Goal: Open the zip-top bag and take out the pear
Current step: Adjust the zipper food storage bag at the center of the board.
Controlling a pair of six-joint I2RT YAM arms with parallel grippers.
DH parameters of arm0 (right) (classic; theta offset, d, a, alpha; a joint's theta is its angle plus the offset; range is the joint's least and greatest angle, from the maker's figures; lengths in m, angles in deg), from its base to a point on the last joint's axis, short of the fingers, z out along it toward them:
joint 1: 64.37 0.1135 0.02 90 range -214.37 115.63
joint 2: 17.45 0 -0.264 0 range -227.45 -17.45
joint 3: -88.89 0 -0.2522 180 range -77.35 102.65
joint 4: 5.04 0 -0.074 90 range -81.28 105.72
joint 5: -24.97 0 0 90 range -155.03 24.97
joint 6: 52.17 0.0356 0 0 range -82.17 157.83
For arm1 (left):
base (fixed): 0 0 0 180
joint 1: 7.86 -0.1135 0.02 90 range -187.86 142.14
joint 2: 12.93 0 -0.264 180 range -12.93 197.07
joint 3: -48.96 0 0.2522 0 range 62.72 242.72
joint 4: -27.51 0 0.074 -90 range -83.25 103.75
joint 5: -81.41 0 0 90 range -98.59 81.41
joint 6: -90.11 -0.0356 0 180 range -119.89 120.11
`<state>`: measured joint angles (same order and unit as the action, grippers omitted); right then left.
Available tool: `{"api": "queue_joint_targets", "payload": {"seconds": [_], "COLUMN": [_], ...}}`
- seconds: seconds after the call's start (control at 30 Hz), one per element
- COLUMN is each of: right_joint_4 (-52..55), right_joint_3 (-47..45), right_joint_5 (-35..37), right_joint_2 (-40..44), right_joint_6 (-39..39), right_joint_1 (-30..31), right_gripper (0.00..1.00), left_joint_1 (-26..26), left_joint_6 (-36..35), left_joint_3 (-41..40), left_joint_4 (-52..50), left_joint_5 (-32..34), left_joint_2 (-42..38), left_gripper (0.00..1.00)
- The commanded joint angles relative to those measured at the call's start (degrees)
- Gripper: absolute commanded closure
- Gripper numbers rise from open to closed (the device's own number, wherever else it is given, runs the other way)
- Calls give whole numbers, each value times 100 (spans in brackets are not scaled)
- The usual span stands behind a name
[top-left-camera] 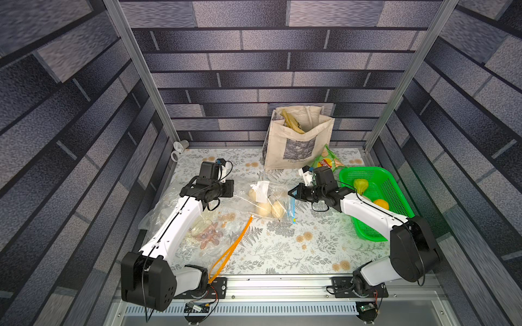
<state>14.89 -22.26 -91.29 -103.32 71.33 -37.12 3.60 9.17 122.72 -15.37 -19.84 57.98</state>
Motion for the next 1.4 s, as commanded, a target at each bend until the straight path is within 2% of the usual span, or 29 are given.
{"api": "queue_joint_targets", "payload": {"seconds": [0.0,0.13,0.3,0.57,0.67,0.8,1.0,1.23,1.37], "right_joint_4": [-27,-99,22,293,138,76,229,-11,-81], "right_joint_3": [117,117,273,449,372,377,547,546,728], "right_joint_5": [-136,-199,-379,-367,-406,-496,-860,-1351,-1602], "right_joint_2": [-154,-127,-64,-252,-334,-319,-347,-427,-440], "right_joint_6": [94,167,142,-32,75,157,138,248,166], "right_joint_1": [-13,-17,-15,-17,-13,-17,-11,18,27], "right_gripper": [98,98,98,98,98,98,97,96,94], "left_joint_1": [-129,-189,-232,-244,-251,-285,-303,-80,155], "left_joint_6": [34,48,-48,42,38,36,26,-338,-525], "left_joint_3": [50,-11,69,281,327,217,217,632,926], "left_joint_4": [-100,-205,-456,-294,-400,-522,-557,-676,-616], "left_joint_5": [181,50,334,-52,-138,107,446,623,361], "left_joint_2": [-102,180,388,-209,-62,268,609,535,346], "left_gripper": [100,100,100,100,100,96,80,48,34]}}
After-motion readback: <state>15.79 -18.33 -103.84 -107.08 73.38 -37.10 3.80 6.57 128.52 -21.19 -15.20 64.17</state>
